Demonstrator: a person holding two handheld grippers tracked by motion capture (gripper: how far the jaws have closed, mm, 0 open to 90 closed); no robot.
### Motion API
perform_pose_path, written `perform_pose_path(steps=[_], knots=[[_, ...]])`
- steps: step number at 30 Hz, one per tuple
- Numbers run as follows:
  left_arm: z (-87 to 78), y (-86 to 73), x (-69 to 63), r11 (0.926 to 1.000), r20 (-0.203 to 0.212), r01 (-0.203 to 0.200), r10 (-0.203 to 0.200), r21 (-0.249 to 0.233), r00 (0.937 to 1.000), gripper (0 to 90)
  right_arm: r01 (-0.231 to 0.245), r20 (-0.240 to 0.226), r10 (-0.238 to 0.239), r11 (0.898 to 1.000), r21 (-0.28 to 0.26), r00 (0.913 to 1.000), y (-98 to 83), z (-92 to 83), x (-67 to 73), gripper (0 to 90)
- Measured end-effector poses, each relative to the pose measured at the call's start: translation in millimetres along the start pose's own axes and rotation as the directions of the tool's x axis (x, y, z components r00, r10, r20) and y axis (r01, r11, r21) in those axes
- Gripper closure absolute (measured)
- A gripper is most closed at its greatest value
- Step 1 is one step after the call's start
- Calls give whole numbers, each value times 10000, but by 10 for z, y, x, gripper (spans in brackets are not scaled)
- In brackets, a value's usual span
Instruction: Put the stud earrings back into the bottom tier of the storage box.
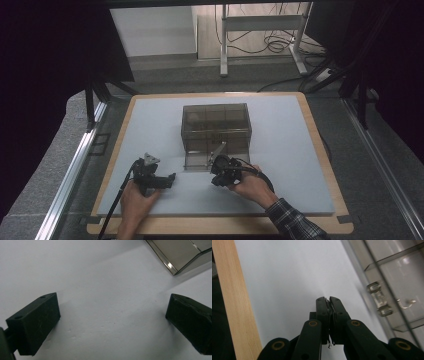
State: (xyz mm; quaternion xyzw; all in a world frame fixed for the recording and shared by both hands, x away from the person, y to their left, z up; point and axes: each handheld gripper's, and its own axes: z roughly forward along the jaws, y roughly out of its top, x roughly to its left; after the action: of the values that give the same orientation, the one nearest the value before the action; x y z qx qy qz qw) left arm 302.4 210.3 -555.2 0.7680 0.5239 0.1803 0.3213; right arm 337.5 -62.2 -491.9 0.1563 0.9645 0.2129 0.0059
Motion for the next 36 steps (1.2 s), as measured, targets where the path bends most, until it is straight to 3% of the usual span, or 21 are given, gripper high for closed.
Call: perform_pose_path(steps=[9,19,36], knots=[[-1,1,4,10000,-6,-48,48,11,10000,0,-126,158,132,9992,-377,9998,70,-119,-107,852],[-1,1,3,10000,-6,-44,44,7,10000,0,-379,695,442,9953,-896,9966,200,-224,-288,849],[-4,1,5,10000,8,-54,54,52,10000,0,-624,1369,766,9924,-1058,9876,340,101,-570,847]])
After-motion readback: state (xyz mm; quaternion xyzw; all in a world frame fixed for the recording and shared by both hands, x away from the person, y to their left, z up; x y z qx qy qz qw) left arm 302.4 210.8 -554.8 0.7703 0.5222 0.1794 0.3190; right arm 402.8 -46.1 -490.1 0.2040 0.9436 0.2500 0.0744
